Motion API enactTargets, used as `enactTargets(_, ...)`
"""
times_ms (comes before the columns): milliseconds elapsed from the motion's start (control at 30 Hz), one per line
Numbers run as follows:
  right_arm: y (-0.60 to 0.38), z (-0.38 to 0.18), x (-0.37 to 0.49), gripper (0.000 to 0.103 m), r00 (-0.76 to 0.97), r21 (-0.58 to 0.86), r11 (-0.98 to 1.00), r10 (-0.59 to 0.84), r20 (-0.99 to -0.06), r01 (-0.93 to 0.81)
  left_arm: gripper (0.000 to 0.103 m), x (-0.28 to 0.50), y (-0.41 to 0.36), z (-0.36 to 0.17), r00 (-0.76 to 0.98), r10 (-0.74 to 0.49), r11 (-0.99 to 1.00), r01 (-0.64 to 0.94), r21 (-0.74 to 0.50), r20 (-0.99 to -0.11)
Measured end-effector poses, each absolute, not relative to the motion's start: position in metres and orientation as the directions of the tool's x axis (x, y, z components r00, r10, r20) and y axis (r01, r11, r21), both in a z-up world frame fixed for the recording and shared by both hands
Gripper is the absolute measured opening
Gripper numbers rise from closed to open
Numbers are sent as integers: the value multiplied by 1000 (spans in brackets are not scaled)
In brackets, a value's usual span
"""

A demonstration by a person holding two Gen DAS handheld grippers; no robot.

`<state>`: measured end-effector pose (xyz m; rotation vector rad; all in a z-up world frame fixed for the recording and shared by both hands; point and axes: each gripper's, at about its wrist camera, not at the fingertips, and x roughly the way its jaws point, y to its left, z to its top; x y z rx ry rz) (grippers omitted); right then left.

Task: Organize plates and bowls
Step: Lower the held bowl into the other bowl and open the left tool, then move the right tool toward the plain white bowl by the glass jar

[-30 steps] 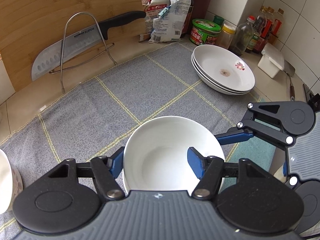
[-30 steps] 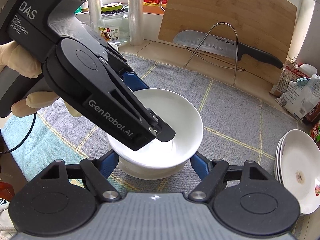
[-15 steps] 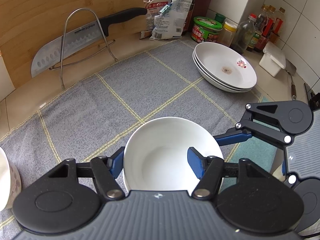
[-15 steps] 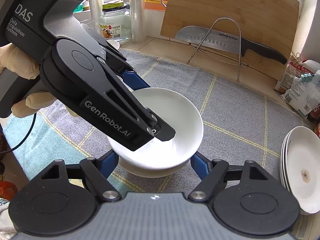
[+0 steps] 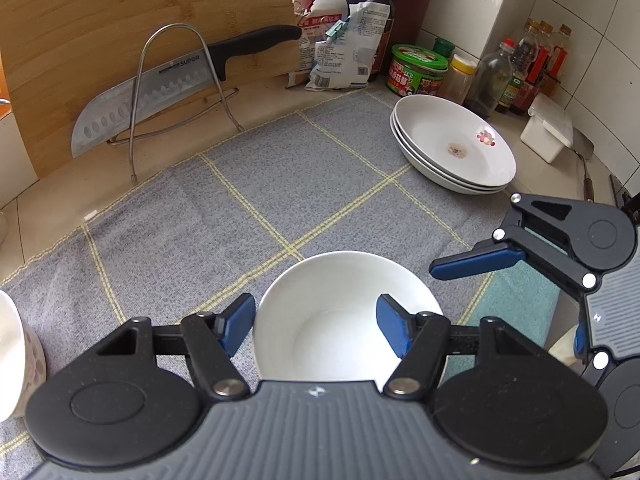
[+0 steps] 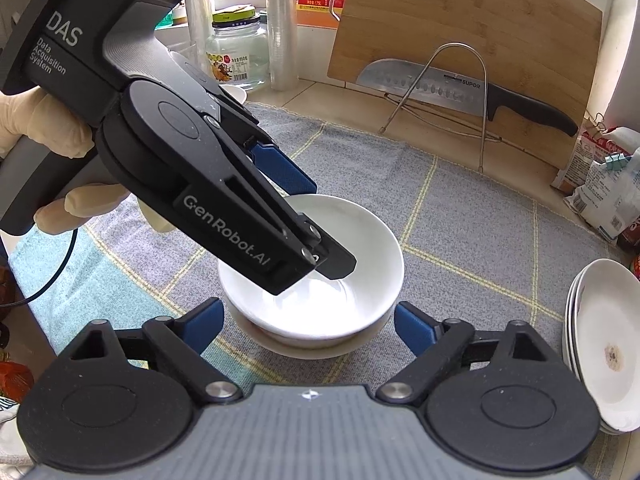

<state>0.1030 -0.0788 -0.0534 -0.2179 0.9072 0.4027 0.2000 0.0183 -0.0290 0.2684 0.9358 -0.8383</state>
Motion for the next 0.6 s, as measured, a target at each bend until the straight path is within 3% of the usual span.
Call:
enactTargets(267,-86,-41,100,102,599,-35,913,237,-765,-406,83,197,37,-21,399,-516,717,685,-128,-758)
enactTargets(600,-99,-50,101,103,621,-47,935,196,-759,-353,85,174,65,-18,510,-467,813,570,-123,-722)
